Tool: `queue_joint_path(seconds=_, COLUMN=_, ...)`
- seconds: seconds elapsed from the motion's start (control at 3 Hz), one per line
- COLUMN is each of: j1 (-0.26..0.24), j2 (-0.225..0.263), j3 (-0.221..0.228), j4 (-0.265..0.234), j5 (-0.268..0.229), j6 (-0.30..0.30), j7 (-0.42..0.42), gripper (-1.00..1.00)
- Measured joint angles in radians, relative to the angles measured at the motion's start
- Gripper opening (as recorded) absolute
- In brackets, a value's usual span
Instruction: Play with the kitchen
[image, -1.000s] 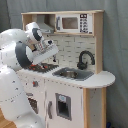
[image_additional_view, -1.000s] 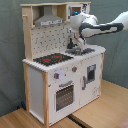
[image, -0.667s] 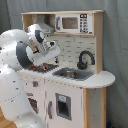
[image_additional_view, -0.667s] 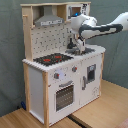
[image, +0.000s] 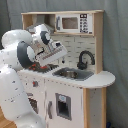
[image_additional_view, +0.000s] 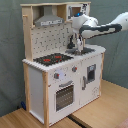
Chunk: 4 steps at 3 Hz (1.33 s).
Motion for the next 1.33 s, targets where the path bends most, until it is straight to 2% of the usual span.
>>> queue_joint_path(seconds=0.33, j1=0.000, j2=0.000, j3=-0.035, j4=-0.013, j5=0.000, j6=0.010, j7=0.095, gripper=1.00)
queue_joint_path(seconds=0.67, j1=0.000, j2=0.000, j3=-0.049, j4=-0.067, j5=0.000, j6=0.050, j7=0.173, gripper=1.00)
queue_joint_path(seconds=1.0, j1=0.000, j2=0.000, j3=-0.081, j4=-0.095, j5=0.000, j6=0.099, j7=0.252, gripper=1.00)
queue_joint_path(seconds=1.33, j1=0.001, j2=0.000, j3=-0.072, j4=-0.143, j5=0.004, j6=0.182, j7=0.284, gripper=1.00)
